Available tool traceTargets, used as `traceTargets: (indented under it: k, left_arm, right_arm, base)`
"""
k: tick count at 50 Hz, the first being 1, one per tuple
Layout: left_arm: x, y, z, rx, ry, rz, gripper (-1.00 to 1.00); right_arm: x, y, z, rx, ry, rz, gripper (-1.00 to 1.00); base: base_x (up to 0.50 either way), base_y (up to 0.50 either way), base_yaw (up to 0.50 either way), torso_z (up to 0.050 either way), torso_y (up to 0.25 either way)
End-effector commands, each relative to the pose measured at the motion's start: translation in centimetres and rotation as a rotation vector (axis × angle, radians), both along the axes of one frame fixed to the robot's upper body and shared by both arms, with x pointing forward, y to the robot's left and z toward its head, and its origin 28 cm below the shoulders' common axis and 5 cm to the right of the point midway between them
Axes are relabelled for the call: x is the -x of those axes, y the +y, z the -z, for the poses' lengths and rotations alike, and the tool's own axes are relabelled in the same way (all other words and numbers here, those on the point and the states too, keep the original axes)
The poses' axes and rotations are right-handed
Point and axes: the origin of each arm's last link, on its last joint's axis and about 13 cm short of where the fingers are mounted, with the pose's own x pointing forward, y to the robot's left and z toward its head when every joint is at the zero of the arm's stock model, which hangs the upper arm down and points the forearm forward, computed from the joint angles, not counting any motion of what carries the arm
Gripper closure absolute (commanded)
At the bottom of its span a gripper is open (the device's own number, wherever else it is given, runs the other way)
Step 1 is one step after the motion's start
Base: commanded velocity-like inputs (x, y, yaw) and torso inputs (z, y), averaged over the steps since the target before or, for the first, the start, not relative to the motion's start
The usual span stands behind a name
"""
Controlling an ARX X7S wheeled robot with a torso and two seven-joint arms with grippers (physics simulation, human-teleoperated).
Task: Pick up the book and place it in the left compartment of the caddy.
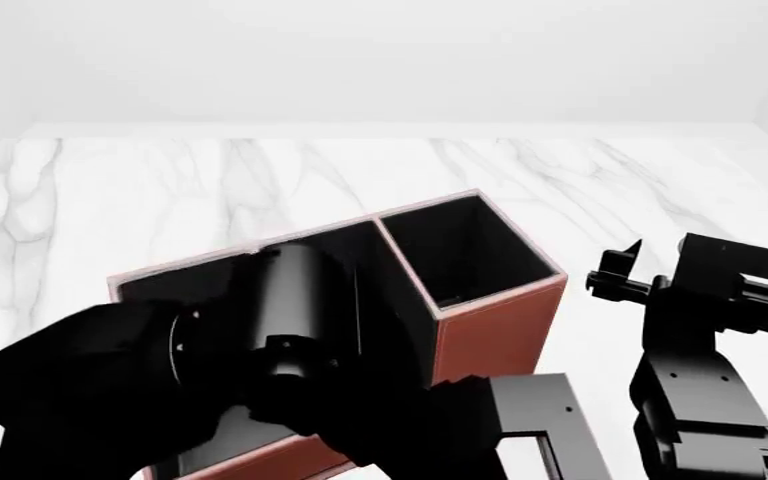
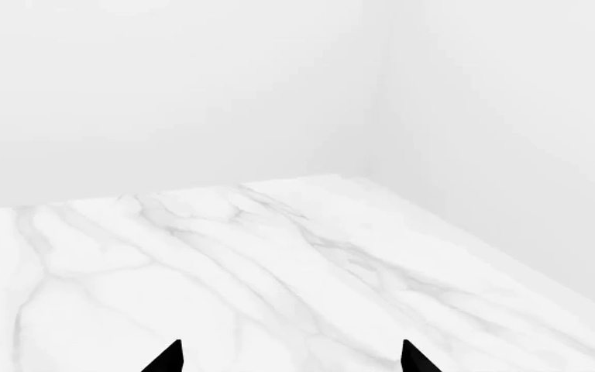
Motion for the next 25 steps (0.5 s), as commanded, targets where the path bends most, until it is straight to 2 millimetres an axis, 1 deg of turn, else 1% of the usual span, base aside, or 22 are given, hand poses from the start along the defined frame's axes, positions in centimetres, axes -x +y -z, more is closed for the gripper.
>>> traceTargets:
  k: [1,6,15,18,19,25]
  left_arm:
    - [-0.5,0.0,1.2,-0.004,0.002,-0.001,-1.00]
    - [-0.8,0.1,2.0,-0.007,0.016,-0.004,-1.00]
    - [-1.2,0.0,2.3,-0.001,0.022,-0.005,-1.00]
    - [-1.4,0.0,2.4,-0.002,0.015,-0.005,-1.00]
    - [-1.6,0.0,2.5,-0.001,-0.026,-0.001,-1.00]
    - [-2.3,-0.2,2.7,0.012,-0.045,-0.014,-1.00]
  right_arm:
    - [0.0,0.1,0.1,0.000,-0.001,-0.003,-1.00]
    - [0.1,0.1,0.0,0.001,-0.004,-0.003,-1.00]
    - [0.1,0.2,0.1,0.000,-0.004,-0.004,-1.00]
    - [0.1,0.2,0.2,0.001,-0.004,-0.005,-1.00]
    - [0.0,0.2,0.3,-0.001,-0.003,-0.005,-1.00]
    - [0.1,0.2,0.2,-0.002,-0.003,-0.007,-1.00]
  base:
    - [0.00,0.00,0.00,0.000,0.000]
    - [0.00,0.00,0.00,0.000,0.000]
    - [0.00,0.00,0.00,0.000,0.000]
    - [0.00,0.00,0.00,0.000,0.000]
    - [0.00,0.00,0.00,0.000,0.000]
    - [0.00,0.00,0.00,0.000,0.000]
